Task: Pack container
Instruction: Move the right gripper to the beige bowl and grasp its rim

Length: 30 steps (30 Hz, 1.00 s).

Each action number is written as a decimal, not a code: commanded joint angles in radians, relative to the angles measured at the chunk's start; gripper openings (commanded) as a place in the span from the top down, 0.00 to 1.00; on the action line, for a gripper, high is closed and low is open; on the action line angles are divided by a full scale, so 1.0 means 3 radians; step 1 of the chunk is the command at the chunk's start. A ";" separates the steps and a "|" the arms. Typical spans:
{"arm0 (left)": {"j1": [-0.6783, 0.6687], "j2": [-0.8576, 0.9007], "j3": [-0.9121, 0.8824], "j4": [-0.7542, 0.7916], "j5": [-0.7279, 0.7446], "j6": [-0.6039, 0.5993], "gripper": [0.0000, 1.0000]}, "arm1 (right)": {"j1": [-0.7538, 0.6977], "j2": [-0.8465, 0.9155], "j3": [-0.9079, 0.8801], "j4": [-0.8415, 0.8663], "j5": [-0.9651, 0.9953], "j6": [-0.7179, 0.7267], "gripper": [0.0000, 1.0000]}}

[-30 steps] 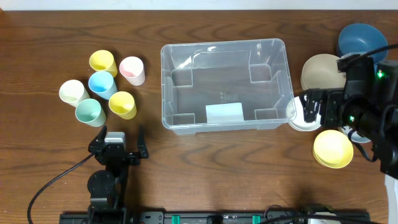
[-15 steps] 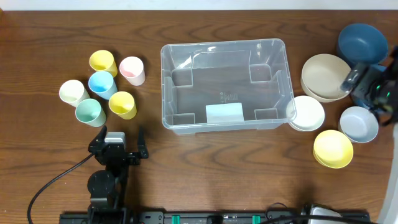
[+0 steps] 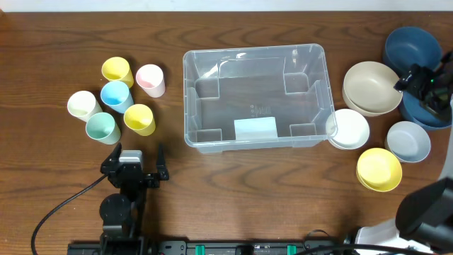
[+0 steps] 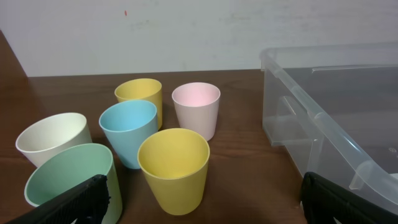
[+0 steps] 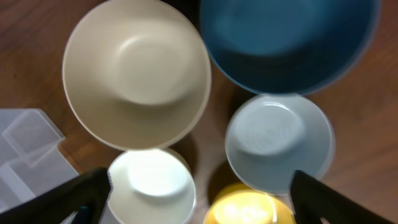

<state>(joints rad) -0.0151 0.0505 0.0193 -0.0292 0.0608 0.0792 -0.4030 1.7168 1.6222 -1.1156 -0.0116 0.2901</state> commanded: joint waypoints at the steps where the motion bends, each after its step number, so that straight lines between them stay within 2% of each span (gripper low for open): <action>1: -0.0003 0.0001 -0.0048 -0.0126 0.0003 0.0009 0.02 | 0.0046 0.0125 0.0052 0.0079 -0.0163 -0.0122 0.16; 9: -0.0003 0.0001 -0.0048 -0.0126 0.0003 0.0010 0.02 | 0.0083 0.0423 0.0037 0.0149 -0.0127 0.0189 0.44; 12: -0.0003 0.0001 -0.0048 -0.0126 0.0003 0.0009 0.02 | 0.0083 0.0542 0.0033 0.0149 -0.0125 0.0301 0.49; 23: -0.0003 0.0001 -0.0048 -0.0126 0.0004 0.0009 0.02 | 0.0083 0.0774 -0.0070 0.0205 -0.0126 0.0504 0.47; 30: -0.0003 0.0001 -0.0048 -0.0126 0.0003 0.0009 0.02 | 0.0083 0.0781 -0.0404 0.0441 -0.0141 0.0628 0.47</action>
<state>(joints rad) -0.0151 0.0505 0.0193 -0.0292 0.0608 0.0792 -0.3870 1.9312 1.5436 -1.0016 -0.0502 0.4419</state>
